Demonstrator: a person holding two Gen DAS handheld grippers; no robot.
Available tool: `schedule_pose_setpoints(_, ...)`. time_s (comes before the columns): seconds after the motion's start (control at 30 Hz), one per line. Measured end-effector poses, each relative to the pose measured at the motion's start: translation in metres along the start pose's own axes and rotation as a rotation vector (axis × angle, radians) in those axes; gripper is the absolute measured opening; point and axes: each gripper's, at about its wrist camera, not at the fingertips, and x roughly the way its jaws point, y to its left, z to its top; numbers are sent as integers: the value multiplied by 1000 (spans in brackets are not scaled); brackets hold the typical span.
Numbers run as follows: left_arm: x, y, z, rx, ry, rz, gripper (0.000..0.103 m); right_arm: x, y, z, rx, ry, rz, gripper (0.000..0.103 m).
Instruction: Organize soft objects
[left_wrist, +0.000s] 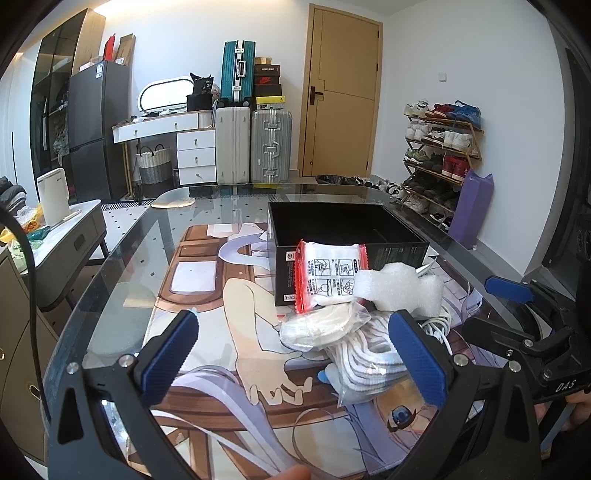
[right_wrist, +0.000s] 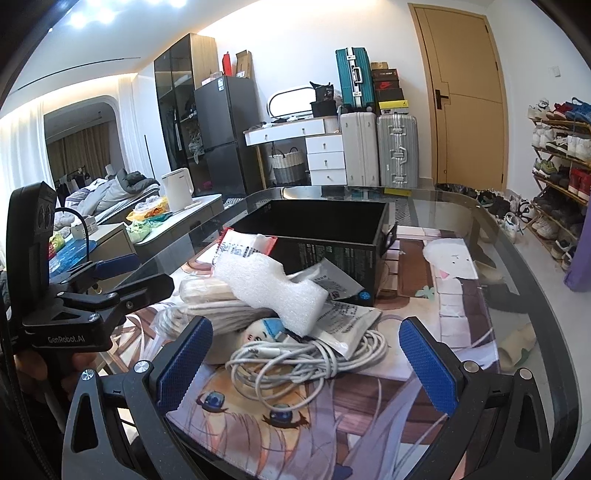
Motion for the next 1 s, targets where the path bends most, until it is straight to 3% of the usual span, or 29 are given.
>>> schedule_pose_setpoints(0.63,10,11,29,-8,-26,14,103,37,-3,24,4,110,-23,103)
schedule_pose_setpoints(1.0,18,13,56,-27,-47,-5,103,57,8,34,10,167,5,103)
